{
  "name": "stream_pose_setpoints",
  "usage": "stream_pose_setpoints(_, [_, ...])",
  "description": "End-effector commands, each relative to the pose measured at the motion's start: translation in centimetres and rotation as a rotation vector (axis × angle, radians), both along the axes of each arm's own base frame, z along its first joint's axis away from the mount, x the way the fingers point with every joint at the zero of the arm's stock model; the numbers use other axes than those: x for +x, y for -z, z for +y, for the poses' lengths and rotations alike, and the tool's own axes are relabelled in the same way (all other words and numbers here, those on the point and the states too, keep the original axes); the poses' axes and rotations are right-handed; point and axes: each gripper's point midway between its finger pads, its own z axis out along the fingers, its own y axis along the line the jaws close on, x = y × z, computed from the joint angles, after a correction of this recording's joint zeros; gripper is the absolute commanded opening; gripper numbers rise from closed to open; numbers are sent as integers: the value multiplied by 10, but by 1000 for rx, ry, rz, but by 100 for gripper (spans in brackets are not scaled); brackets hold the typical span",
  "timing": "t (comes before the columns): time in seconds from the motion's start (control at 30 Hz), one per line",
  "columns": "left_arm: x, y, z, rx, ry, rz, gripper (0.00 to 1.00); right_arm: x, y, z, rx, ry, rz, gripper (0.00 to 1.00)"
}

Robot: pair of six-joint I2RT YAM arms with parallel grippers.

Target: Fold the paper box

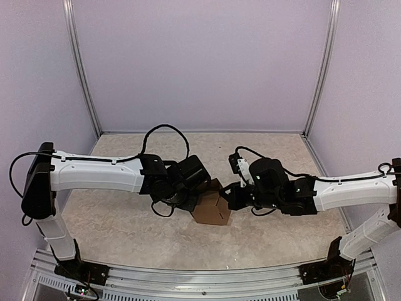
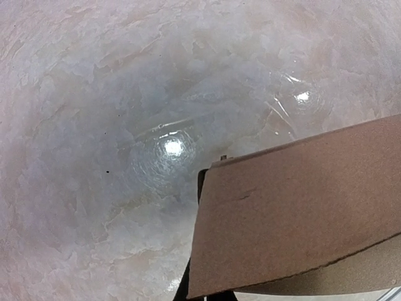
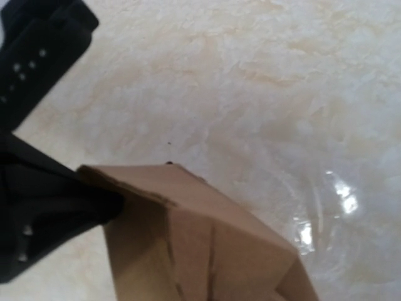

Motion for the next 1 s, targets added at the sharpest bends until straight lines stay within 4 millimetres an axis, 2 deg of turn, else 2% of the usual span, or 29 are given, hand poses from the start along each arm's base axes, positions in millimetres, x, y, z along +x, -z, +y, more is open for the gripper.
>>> stream_pose_setpoints(0.0, [-3, -4, -20, 2, 55, -26, 0, -4, -33, 24, 191, -44, 70, 0])
stream_pose_setpoints(0.6, [-1, 3, -28, 55, 60, -48, 0, 4, -25, 25, 353, 7, 240, 0])
stream_pose_setpoints(0.77, [0, 2, -27, 62, 55, -56, 0, 6, -20, 23, 329, 13, 234, 0])
stream_pose_setpoints(0.97, [3, -8, -17, 76, 37, -89, 0, 7, -5, 11, 254, 38, 199, 0])
